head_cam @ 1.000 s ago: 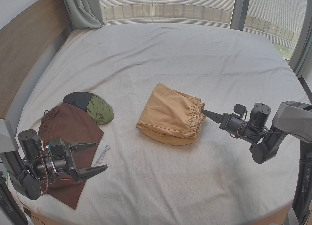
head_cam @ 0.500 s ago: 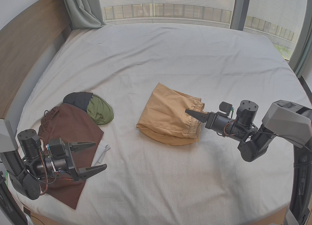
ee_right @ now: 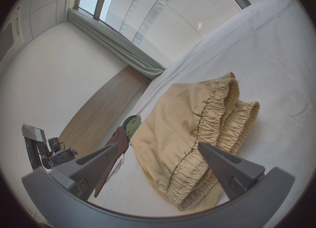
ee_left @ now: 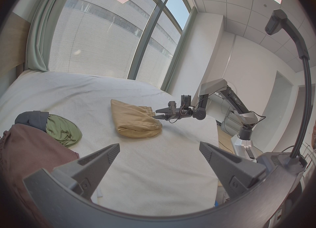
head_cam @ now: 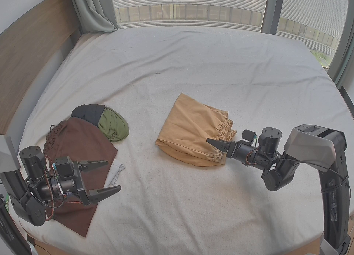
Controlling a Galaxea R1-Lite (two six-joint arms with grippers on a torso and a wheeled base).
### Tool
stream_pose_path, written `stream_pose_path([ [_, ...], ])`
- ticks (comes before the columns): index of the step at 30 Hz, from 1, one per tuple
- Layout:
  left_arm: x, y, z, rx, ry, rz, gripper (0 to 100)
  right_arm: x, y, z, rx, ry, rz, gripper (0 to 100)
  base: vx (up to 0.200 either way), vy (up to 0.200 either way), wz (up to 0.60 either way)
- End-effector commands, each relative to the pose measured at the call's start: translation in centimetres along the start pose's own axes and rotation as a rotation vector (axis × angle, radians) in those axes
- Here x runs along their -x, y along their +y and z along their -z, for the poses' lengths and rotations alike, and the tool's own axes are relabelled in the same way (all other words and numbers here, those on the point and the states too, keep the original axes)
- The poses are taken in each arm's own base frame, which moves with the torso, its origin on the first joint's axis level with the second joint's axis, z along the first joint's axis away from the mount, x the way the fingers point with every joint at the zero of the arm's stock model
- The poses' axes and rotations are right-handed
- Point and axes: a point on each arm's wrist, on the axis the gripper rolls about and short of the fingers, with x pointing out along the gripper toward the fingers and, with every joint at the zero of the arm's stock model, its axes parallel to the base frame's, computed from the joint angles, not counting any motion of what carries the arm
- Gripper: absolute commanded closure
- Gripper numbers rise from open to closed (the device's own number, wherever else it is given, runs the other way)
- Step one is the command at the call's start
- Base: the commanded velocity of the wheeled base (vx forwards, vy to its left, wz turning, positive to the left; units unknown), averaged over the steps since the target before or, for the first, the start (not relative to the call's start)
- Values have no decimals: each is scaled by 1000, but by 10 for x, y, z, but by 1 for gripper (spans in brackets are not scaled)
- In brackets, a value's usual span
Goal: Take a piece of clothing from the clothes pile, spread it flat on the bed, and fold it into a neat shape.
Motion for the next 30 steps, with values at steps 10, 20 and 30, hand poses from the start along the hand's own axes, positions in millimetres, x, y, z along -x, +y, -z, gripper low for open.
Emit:
stream_pose_path([
  [10,0,-1,-1,-3,-1,3,0,1,1,0,6,-17,8,0,0,0,0],
  [20,-7,-14,-6,-27,-8,59,0,29,66,-59,83,-139,-45,0,0,0,0],
  [30,-11,-44,-13,-56,-9,157,0,66,85,-46,203,-120,33,0,0,0,0],
])
